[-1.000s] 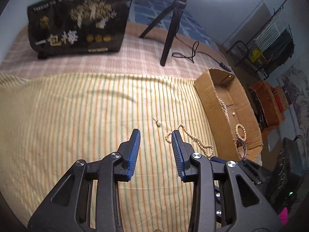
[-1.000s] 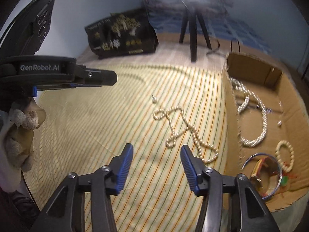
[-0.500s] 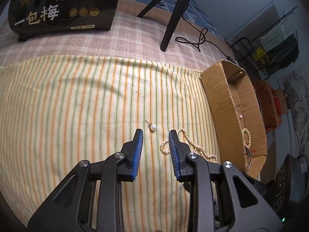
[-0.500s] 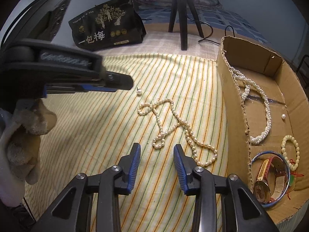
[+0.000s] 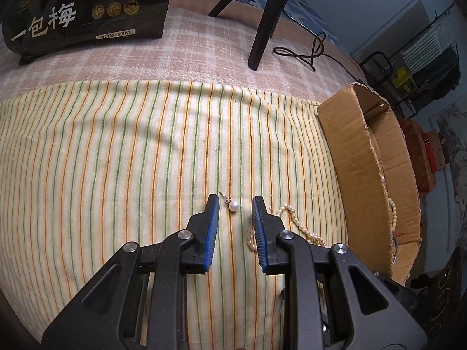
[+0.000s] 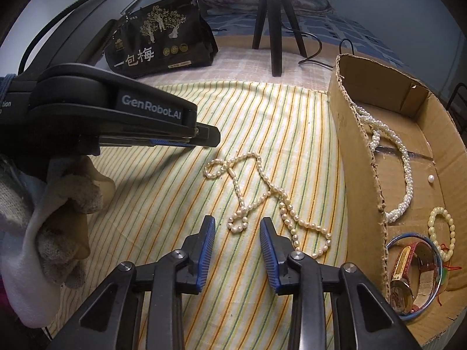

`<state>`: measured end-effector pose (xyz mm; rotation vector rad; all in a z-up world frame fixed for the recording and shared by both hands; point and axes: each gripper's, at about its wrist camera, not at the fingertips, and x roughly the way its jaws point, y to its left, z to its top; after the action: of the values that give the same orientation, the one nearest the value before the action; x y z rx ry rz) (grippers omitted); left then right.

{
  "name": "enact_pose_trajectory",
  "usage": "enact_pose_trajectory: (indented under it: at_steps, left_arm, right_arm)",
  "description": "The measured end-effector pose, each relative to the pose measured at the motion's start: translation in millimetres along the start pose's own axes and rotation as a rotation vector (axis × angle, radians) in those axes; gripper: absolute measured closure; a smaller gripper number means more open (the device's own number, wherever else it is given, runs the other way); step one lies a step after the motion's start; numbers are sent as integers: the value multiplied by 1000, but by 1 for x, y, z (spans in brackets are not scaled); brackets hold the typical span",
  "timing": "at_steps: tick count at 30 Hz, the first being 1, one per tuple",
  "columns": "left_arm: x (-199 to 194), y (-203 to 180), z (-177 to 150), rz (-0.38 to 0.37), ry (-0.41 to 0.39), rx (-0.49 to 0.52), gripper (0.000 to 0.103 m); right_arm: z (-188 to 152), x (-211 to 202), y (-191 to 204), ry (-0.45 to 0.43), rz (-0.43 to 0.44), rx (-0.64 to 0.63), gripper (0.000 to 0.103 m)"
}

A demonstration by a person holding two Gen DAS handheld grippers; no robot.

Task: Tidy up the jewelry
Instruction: 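Grasp the second pearl earring with the left tool while the right tool grasps the pearl necklace, then lift the earring and necklace into the box and open both tools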

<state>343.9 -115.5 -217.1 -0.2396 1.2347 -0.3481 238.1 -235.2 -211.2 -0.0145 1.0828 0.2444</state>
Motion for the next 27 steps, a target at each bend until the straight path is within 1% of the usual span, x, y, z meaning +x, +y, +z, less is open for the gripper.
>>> enact_pose_trajectory:
  at_steps: [2,3,5,7,14,16,17,19,21,23,27]
  left_arm:
    - [1,-1,1,6,-3,4,83]
    - [2,-1,1,15,-4,9,87]
    - [5,-1,2,19,-3,11,89]
    - [7,-1,3,27,-5,11,94]
    - [9,-3,1,43,-15,43,95]
    - [9,-3,0,43,-16,45,95]
    - [9,-2,0,42,-16,41,96]
    - [8,-1,0,45,-18,37,97]
    - [4,3,0,45,-21,31,97]
    - [-1,9,-1,47,-27,21,97]
    - [-10,16,-1,53,-38,7,97]
  right_arm:
    - [0,0,1,-2,-3,0,71]
    - [-1,0,1,-3,-5,0,71]
    - [-1,1,1,-4,-7,-1,71]
    - [0,2,2,-4,-11,-3,71]
    - [1,6,4,-8,-29,-10,71]
    - [2,8,6,-10,-41,-22,73]
    - [2,9,8,-9,-51,-30,75]
    - [2,9,10,-10,-57,-43,83]
    - [1,9,12,-9,-60,-54,95]
    - [1,8,13,-8,-58,-62,98]
    - [0,3,14,-8,-30,-59,99]
